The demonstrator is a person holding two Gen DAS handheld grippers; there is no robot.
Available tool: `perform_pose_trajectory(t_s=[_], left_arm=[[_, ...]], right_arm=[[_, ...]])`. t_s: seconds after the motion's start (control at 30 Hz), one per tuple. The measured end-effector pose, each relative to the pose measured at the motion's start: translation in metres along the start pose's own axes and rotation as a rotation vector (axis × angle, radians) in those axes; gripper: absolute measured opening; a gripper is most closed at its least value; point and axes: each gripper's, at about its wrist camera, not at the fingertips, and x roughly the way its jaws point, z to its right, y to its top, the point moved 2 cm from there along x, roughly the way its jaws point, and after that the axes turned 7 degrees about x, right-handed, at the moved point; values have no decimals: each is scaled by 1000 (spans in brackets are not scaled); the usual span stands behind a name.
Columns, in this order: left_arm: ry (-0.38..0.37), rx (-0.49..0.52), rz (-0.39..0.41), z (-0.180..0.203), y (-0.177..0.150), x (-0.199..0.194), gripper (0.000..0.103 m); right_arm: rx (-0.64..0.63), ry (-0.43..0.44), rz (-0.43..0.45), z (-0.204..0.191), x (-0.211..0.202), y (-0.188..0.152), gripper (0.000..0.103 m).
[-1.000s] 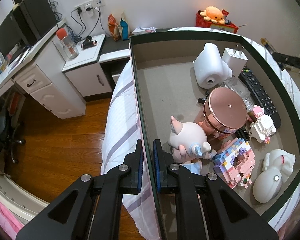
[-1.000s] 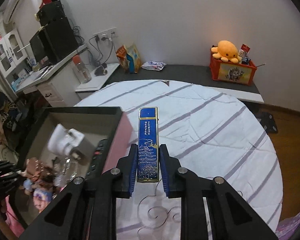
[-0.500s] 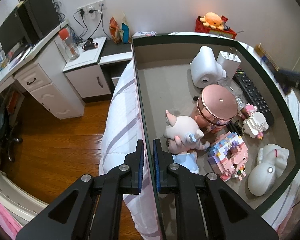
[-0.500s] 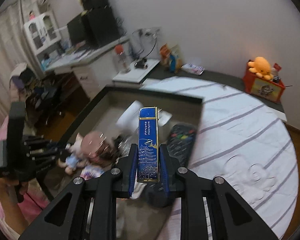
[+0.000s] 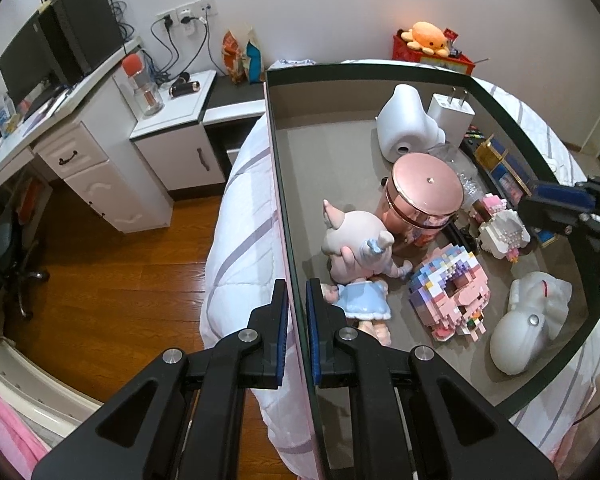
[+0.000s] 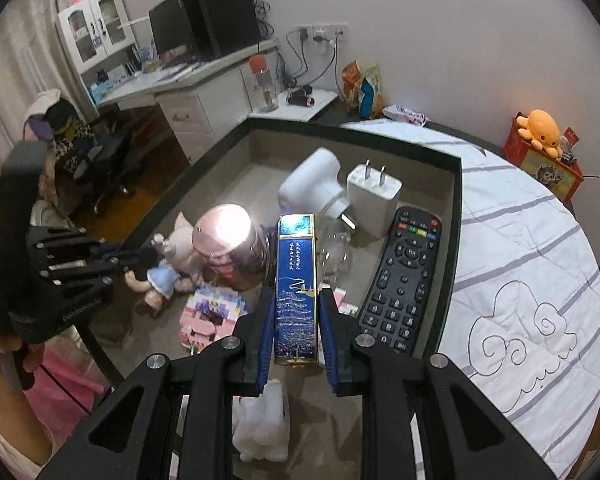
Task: Organize rigid objects
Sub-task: 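Carry the blue box into the box and release it beside the jar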
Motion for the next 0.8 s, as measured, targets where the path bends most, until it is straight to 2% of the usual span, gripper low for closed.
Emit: perform_pose_trajectory(t_s=[0.53, 0.8], left_arm=[[3, 1, 0, 3, -8, -7, 9], [-3, 3, 4, 5, -9, -9, 9]], right_arm=[[-50, -36, -97, -31, 33, -2, 22], [-51, -46, -97, -40, 36, 0, 22]])
